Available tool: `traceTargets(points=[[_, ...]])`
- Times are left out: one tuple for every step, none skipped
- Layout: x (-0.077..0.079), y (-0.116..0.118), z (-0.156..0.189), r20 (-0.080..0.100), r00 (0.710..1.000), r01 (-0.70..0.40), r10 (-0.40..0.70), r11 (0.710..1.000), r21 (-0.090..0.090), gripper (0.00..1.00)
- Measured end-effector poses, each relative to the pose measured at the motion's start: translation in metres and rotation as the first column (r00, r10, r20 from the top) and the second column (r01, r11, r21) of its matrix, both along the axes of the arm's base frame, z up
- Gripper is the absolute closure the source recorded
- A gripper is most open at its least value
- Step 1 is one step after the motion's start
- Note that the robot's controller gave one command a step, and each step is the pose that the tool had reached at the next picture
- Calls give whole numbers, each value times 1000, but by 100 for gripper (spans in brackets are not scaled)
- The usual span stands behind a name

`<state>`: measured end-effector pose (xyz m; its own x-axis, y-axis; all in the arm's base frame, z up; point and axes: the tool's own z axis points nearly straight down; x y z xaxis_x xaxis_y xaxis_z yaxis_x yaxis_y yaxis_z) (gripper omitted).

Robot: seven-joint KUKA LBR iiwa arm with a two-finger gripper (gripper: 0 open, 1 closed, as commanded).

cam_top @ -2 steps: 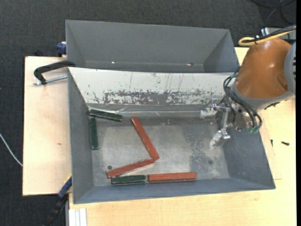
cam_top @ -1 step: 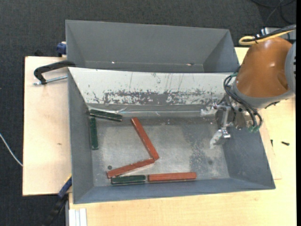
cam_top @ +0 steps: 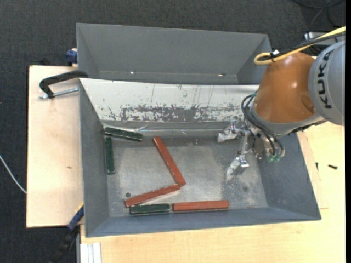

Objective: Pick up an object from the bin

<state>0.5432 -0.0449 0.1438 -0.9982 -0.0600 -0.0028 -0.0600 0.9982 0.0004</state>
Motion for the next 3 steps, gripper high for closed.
traceTargets(points=[[-24,45,-8,-2,999,40,-40,999,1,0],[-12,88,-34,1,999,38,-38,999,0,0],[-11,129,-44,-1,999,42,-42,999,3,0]])
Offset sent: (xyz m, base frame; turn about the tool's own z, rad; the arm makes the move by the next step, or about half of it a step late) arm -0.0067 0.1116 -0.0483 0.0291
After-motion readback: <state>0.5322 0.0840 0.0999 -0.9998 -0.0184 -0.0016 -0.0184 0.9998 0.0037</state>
